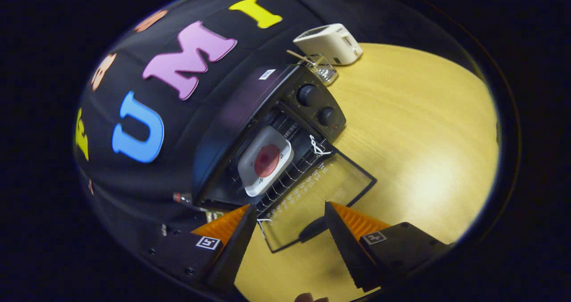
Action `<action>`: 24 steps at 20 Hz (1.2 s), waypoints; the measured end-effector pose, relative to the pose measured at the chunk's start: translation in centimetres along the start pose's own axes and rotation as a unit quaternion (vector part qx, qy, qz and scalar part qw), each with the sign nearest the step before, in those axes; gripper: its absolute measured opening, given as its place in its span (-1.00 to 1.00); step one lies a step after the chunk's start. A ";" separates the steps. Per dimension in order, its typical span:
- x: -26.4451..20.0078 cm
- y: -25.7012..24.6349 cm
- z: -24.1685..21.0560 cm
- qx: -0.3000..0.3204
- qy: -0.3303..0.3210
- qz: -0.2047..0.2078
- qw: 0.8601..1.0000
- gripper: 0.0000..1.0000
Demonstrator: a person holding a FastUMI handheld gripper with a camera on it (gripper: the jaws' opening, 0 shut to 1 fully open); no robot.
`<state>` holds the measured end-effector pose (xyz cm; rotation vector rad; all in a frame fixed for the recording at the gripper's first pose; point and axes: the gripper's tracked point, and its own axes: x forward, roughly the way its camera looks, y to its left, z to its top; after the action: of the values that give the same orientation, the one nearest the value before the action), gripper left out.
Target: Open the toaster oven, put the food inside, and close the toaster oven door.
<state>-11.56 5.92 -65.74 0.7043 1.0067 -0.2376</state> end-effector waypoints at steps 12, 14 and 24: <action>1.0 -4.9 -9.3 -0.287 0.072 -0.050 0.954 0.98; 2.6 -5.2 -9.9 -0.292 0.081 -0.054 0.951 0.98; 6.9 -5.2 -11.0 -0.315 0.091 -0.068 0.942 0.98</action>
<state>-17.97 9.91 -77.47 0.0701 1.2256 0.0388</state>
